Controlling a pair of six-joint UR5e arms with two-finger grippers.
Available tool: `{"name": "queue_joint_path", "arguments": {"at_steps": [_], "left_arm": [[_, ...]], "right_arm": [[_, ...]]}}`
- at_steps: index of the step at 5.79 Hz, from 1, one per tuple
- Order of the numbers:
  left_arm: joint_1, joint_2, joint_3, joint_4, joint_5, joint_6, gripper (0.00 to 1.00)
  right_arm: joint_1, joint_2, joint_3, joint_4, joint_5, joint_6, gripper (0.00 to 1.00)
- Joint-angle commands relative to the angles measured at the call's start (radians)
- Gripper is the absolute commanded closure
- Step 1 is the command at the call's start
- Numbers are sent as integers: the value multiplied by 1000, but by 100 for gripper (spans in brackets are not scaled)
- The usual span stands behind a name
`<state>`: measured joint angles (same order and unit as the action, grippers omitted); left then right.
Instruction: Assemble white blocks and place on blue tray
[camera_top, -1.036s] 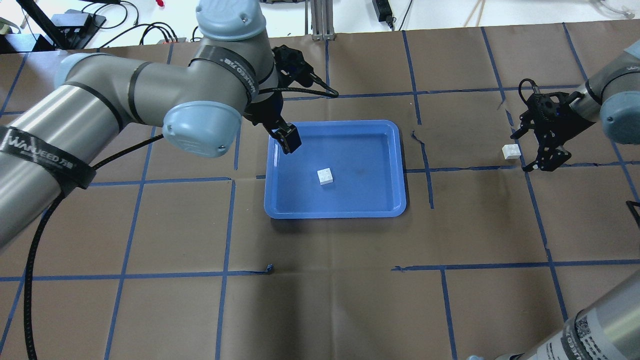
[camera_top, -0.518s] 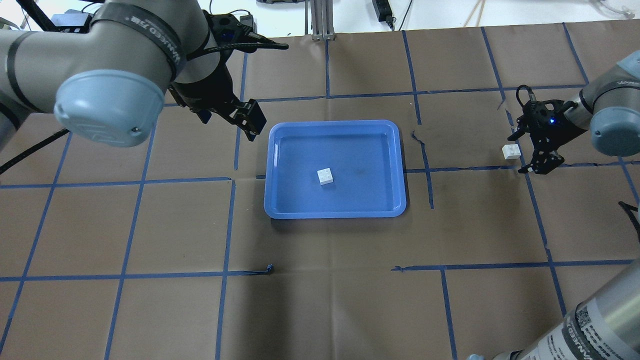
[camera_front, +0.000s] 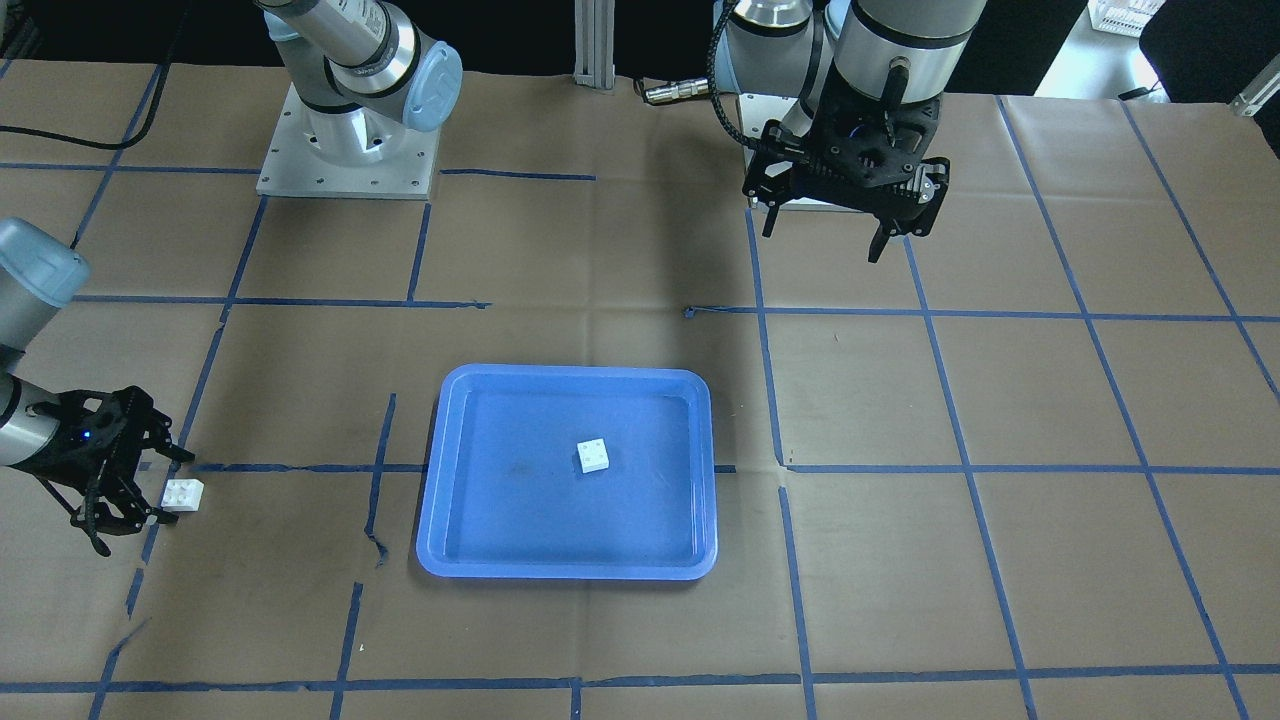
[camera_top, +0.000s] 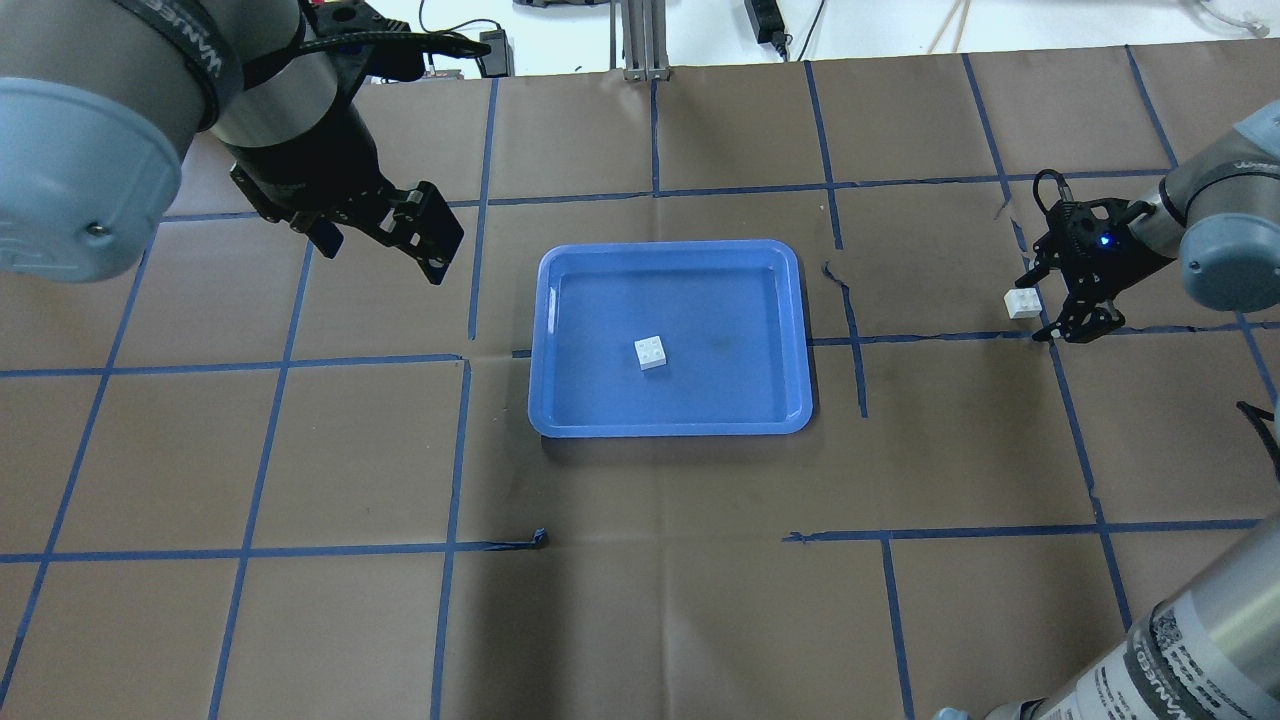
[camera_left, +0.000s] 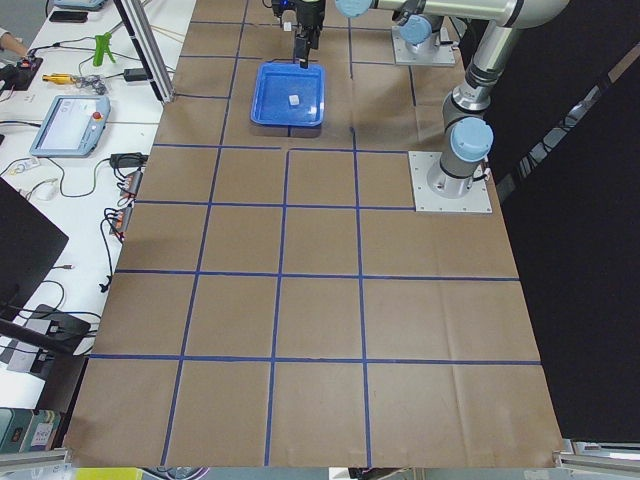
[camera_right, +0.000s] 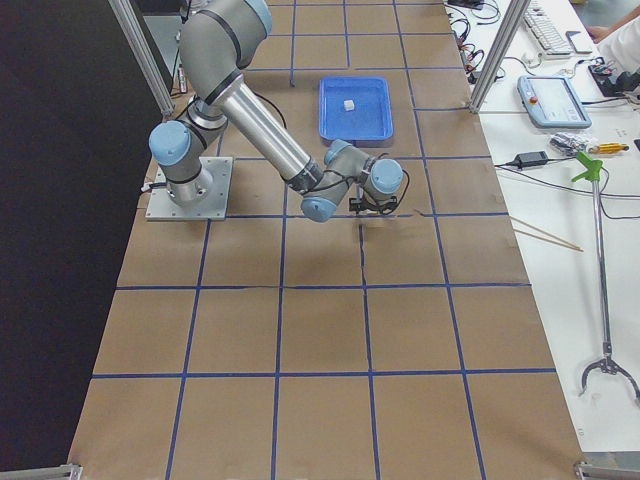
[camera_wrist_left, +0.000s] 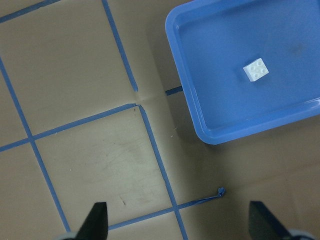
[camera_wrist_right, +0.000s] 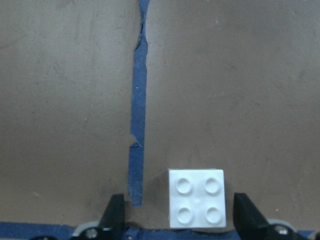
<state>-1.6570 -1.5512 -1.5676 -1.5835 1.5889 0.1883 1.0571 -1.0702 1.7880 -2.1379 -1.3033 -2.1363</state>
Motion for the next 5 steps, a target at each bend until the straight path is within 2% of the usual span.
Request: {"name": "queue_joint_path", "arguments": {"at_steps": [1, 3, 4, 5], "left_arm": [[26, 5, 8, -39, 0, -55, 1], [65, 19, 9, -47, 0, -55, 1], [77, 31, 9, -55, 0, -55, 1], [80, 33, 6, -58, 2, -55, 1]], "right_arm": [[0, -5, -30, 4, 4, 0, 68], [1, -16, -90, 22, 4, 10, 75], [21, -66, -90, 27, 15, 33, 76], [74, -110, -88, 79, 74, 89, 76]]}}
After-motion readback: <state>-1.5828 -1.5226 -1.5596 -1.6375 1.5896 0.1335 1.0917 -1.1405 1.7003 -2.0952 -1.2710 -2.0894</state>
